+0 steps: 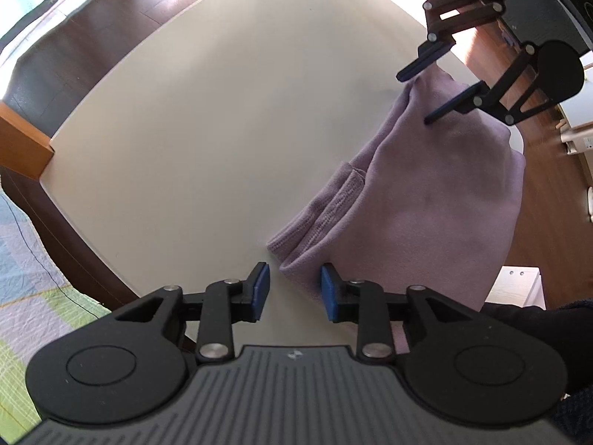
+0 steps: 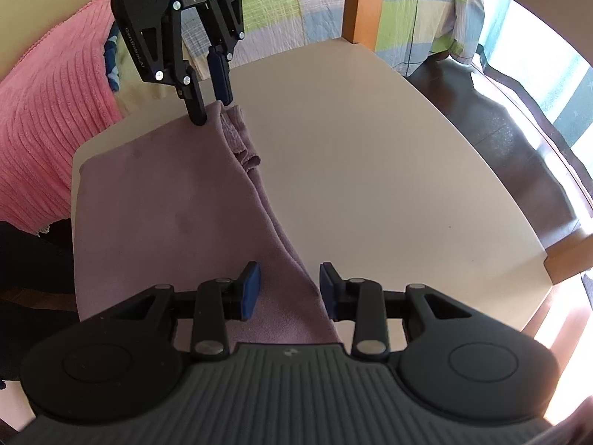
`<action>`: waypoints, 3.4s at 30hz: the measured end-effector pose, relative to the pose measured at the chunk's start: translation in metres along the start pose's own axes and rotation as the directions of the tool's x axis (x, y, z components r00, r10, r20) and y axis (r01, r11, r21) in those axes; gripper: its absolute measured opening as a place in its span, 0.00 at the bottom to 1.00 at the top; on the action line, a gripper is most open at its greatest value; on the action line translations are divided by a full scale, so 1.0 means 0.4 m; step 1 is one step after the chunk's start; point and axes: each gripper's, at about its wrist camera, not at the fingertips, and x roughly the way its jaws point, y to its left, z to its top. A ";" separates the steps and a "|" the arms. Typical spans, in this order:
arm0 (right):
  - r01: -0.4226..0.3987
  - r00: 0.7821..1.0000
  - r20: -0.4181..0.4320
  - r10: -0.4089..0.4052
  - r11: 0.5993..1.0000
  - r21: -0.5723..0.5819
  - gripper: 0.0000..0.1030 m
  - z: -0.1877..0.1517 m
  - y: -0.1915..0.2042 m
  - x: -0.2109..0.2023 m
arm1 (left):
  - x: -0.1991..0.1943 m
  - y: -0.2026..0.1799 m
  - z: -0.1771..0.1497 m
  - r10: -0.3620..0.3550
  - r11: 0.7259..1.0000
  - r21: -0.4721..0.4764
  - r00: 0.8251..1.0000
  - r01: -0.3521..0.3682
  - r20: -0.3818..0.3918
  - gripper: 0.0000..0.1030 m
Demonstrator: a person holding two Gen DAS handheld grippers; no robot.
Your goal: Fold clothes
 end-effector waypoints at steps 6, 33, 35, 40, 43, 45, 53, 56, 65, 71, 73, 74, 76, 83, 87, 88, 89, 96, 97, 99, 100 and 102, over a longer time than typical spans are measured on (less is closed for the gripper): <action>0.002 1.000 -0.028 -0.004 0.996 -0.087 0.02 0.007 0.021 0.014 | 0.006 -0.024 -0.011 -0.011 1.000 0.023 1.000 0.012 -0.004 0.10; 0.218 0.975 -0.029 -0.218 0.976 -0.020 0.01 -0.055 0.025 -0.004 | -0.049 -0.086 0.063 0.212 0.943 0.205 0.947 -0.264 0.242 0.07; 0.216 0.976 -0.033 -0.216 0.976 -0.006 0.03 -0.056 0.017 0.006 | -0.021 -0.080 0.078 0.232 0.935 0.224 0.951 -0.276 0.204 0.07; 0.131 0.987 0.071 -0.143 0.979 0.153 0.07 -0.007 -0.059 -0.044 | -0.015 -0.076 0.082 0.235 0.935 0.216 0.948 -0.281 0.216 0.07; 0.038 0.983 0.167 -0.074 0.978 0.207 0.06 0.061 -0.117 -0.031 | -0.010 -0.080 0.077 0.247 0.931 0.218 0.945 -0.293 0.214 0.07; 0.008 0.985 0.167 -0.041 0.982 0.190 0.01 0.102 -0.133 0.010 | -0.008 -0.086 0.076 0.257 0.926 0.225 0.942 -0.304 0.216 0.07; -0.066 0.993 0.100 0.058 0.995 0.073 0.00 0.170 -0.118 0.133 | -0.034 -0.111 0.075 0.273 0.895 0.271 0.916 -0.354 0.294 0.07; -0.068 0.993 0.095 0.064 0.997 0.042 0.00 0.171 -0.108 0.136 | -0.013 -0.098 0.096 0.278 0.898 0.264 0.919 -0.352 0.281 0.08; 0.102 0.980 0.157 -0.126 0.983 0.152 0.01 0.128 -0.060 0.012 | 0.015 -0.064 0.127 0.268 0.924 0.217 0.938 -0.315 0.220 0.08; 0.203 0.969 0.088 -0.230 0.948 0.245 0.01 0.066 0.008 0.073 | 0.012 -0.049 0.151 0.259 0.940 0.181 0.951 -0.288 0.171 0.09; 0.264 0.949 0.073 -0.305 0.902 0.342 0.08 0.031 -0.003 0.084 | 0.010 -0.047 0.151 0.258 0.943 0.170 0.952 -0.286 0.165 0.09; 0.294 0.939 0.065 -0.337 0.887 0.355 0.08 0.026 0.003 0.080 | 0.010 -0.049 0.152 0.265 0.942 0.167 0.950 -0.291 0.164 0.09; 0.354 0.911 0.064 -0.408 0.851 0.387 0.09 0.018 0.018 0.062 | 0.010 -0.054 0.154 0.277 0.942 0.151 0.947 -0.301 0.161 0.09; 0.317 0.910 0.064 -0.411 0.785 0.533 0.09 -0.013 0.101 -0.003 | -0.002 -0.069 0.145 0.296 0.946 0.100 0.946 -0.310 0.133 0.09; 0.344 0.910 -0.008 -0.414 0.744 0.573 0.09 -0.071 0.175 -0.039 | -0.062 -0.074 0.125 0.296 0.954 0.014 0.944 -0.301 0.144 0.09; 0.347 0.910 -0.017 -0.415 0.737 0.581 0.09 -0.080 0.187 -0.048 | -0.092 -0.079 0.111 0.291 0.956 -0.013 0.943 -0.292 0.165 0.09; 0.350 0.911 -0.034 -0.411 0.727 0.591 0.09 -0.096 0.206 -0.060 | -0.115 -0.079 0.096 0.291 0.957 -0.036 0.940 -0.289 0.179 0.09; 0.362 0.911 -0.065 -0.406 0.717 0.595 0.09 -0.136 0.266 -0.081 | -0.109 -0.162 -0.025 0.270 0.962 -0.034 0.938 -0.269 0.215 0.09; 0.368 0.910 -0.067 -0.410 0.721 0.587 0.09 -0.138 0.266 -0.072 | -0.073 -0.171 -0.030 0.288 0.957 -0.014 0.939 -0.291 0.189 0.09; 0.379 0.906 -0.070 -0.416 0.728 0.571 0.08 -0.142 0.264 -0.054 | -0.021 -0.183 -0.036 0.317 0.946 0.011 0.936 -0.323 0.151 0.09; 0.383 0.906 -0.073 -0.418 0.733 0.562 0.08 -0.145 0.260 -0.046 | 0.002 -0.191 -0.047 0.343 0.937 0.016 0.926 -0.350 0.161 0.07; 0.385 0.905 -0.049 -0.423 0.763 0.519 0.08 -0.157 0.257 -0.032 | 0.005 -0.212 -0.072 0.378 0.923 -0.010 0.902 -0.385 0.208 0.07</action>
